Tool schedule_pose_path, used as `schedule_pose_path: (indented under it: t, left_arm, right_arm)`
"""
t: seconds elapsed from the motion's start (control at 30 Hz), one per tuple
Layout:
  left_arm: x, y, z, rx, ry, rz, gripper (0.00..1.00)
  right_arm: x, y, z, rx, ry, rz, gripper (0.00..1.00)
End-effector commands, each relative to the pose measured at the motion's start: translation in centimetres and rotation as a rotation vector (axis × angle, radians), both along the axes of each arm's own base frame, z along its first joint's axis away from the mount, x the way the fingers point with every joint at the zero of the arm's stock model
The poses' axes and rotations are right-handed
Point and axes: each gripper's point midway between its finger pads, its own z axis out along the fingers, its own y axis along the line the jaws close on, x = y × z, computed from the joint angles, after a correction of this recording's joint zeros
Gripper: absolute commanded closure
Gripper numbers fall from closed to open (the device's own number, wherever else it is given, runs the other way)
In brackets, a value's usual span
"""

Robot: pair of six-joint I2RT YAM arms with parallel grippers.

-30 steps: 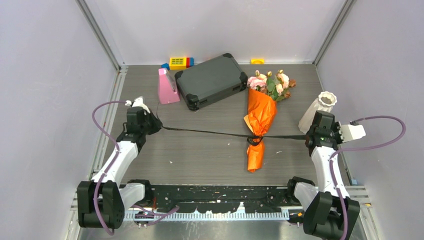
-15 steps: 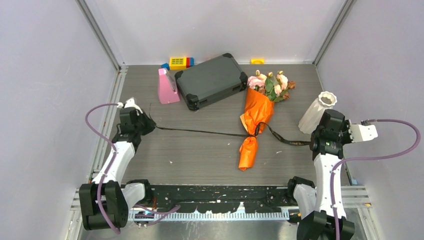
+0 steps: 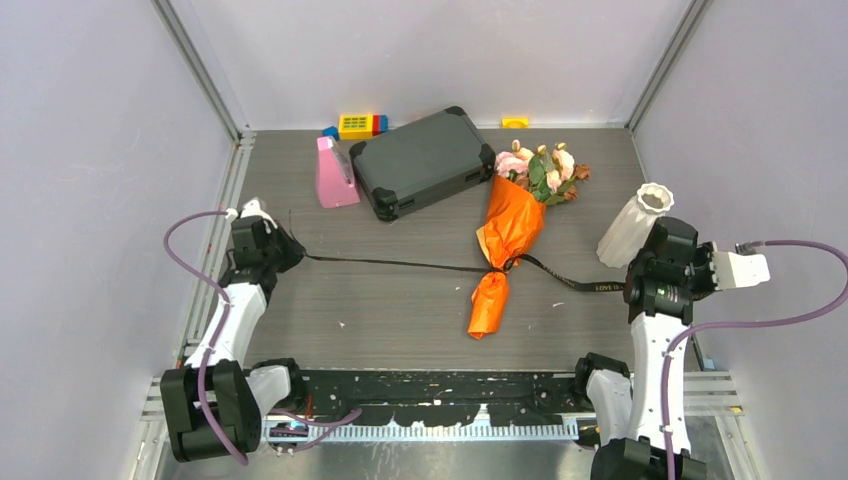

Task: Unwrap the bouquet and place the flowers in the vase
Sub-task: Untie the ribbon from the wrapping paper.

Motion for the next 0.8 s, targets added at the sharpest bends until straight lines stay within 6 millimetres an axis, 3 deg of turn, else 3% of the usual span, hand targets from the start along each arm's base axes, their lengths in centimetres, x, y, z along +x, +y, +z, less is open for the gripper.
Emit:
schedule_pose_path:
  t: [0.0,0.1,0.23,0.27,0.3,0.33,0.43,0.5,0.57,0.77]
  left_arm:
    - [-0.5,0.6,0.3,0.002,-0.003,0.030,1.00]
    - [-0.6,0.9,0.5,0.004,-0.010,0.041,1.00]
    - [-0.7,0.9,0.6,0.002,-0.008,0.042,1.00]
    - [-0.8,0.9,0.6,0.001,-0.005,0.043,1.00]
    - [-0.9,0.9,0.5,0.000,0.000,0.042,0.97]
    - [-1.0,0.8,0.5,0.001,0.006,0.037,0.87]
    - [-1.2,0.5,0.9,0.001,0.000,0.014,0.46]
    - [-1.3,0.2,1.3,-0.007,-0.008,-0.001,0.27]
    - [-1.3,-0.2,1.7,-0.020,-0.020,-0.015,0.21]
    - [-1.3,-1.6,2.8,-0.036,-0.044,-0.060,0.19]
  right_arm:
    - [-3.4,-1.1,3.7,-0.101,-0.045,-0.181,1.00]
    - [-3.8,-1.1,4.1,-0.110,-0.063,-0.195,1.00]
    - [-2.9,-0.9,3.7,-0.094,-0.076,-0.150,1.00]
    - [-2.4,-0.8,3.5,-0.085,-0.073,-0.129,0.96]
    - [-2.1,-0.8,3.5,-0.082,-0.075,-0.117,0.79]
    - [-1.5,-0.7,3.4,-0.072,-0.063,-0.086,0.58]
    - [-0.2,-0.6,3.3,-0.049,-0.033,-0.038,0.30]
    - [0.3,-0.5,3.5,-0.033,-0.026,-0.009,0.22]
    - [1.2,0.0,3.8,-0.018,-0.037,0.048,0.20]
    - [4.0,2.3,6.6,-0.017,-0.098,0.299,0.16]
